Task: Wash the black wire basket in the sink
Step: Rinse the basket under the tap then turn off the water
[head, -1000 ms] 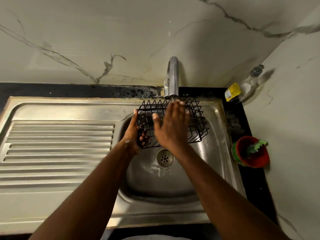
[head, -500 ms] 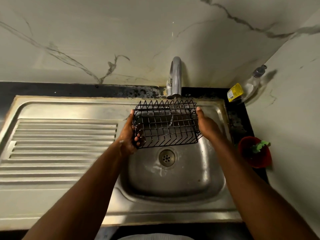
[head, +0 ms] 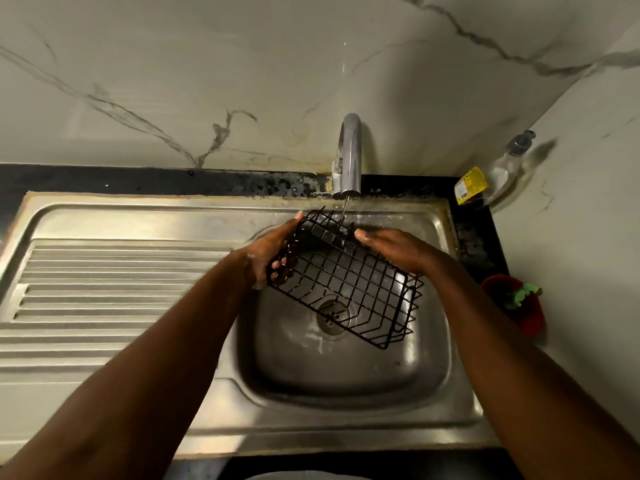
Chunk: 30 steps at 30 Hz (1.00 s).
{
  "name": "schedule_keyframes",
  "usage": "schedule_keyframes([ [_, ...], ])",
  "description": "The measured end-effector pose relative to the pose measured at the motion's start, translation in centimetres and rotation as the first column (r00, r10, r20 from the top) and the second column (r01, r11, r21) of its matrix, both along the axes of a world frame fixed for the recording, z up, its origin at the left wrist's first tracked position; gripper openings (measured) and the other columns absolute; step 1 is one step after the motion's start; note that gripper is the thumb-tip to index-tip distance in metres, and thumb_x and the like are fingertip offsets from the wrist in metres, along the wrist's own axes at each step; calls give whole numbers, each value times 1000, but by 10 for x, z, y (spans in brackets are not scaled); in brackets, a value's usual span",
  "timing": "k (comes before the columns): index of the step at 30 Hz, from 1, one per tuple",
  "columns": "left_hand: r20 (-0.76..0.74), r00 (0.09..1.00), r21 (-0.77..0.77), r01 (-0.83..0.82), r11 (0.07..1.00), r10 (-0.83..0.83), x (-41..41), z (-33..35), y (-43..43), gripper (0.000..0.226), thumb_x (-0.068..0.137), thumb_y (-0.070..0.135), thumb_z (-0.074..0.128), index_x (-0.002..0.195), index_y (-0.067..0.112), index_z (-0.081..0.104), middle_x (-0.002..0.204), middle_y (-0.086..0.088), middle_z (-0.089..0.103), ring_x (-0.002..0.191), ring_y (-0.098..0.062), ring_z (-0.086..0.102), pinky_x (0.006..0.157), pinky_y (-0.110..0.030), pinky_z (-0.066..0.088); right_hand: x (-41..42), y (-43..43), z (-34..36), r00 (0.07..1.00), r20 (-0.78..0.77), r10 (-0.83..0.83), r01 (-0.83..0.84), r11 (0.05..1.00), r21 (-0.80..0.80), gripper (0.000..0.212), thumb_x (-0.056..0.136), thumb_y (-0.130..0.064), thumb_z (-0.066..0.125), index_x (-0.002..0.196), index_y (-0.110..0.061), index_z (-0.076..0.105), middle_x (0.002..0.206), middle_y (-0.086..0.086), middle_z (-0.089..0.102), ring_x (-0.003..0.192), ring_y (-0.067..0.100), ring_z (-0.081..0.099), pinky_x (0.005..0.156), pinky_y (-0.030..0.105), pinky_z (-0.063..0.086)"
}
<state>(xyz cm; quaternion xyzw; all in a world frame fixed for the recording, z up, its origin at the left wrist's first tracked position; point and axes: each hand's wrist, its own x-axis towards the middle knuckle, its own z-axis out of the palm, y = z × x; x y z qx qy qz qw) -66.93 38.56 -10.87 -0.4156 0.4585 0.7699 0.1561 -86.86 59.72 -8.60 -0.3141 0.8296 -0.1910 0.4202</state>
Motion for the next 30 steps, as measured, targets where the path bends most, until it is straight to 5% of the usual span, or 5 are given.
schedule_keyframes([
  [3, 27, 993, -32, 120, 992, -119, -17, 8, -5, 78, 70, 88, 68, 97, 15, 69, 68, -8, 59, 49, -15, 54, 48, -22, 46, -3, -8, 2, 995, 99, 19, -19, 1000, -1, 102, 67, -101, 44, 145, -35, 54, 156, 4, 49, 139, 27, 48, 116, 59, 35],
  [6, 43, 986, -100, 166, 981, -162, -30, 11, -6, 99, 79, 84, 63, 147, 13, 55, 147, -26, 54, 123, -34, 65, 100, -45, 53, -2, -13, 1, 963, 269, -1, 14, 999, -47, 68, 74, -88, 54, 128, -47, 63, 148, 2, 56, 133, 25, 53, 117, 58, 35],
  [10, 27, 993, -167, 115, 979, -112, -41, 8, -9, 89, 86, 83, 53, 149, 20, 50, 122, -10, 63, 58, -7, 56, 45, -22, 44, -7, -11, -13, 929, 351, -114, 143, 988, -57, 57, 61, -91, 67, 105, -54, 71, 124, 5, 70, 107, 24, 66, 105, 52, 49],
  [22, -154, 960, 150, -212, 966, 235, -14, -22, -3, 91, 82, 75, 70, 144, 10, 57, 101, -6, 69, 81, -16, 66, 84, -38, 54, 13, 0, -16, 844, 368, -390, 452, 886, -99, 62, 81, -80, 63, 125, -36, 67, 118, 5, 70, 103, 29, 68, 92, 53, 56],
  [30, -174, 985, 55, -5, 998, 15, 2, -27, 39, 103, 55, 72, 90, 136, 17, 59, 125, -12, 70, 112, -30, 70, 102, -52, 55, 38, 1, -12, 701, 439, -562, 667, 735, -125, 65, 85, -83, 53, 120, -30, 62, 100, 3, 62, 66, 20, 67, 49, 31, 51],
])
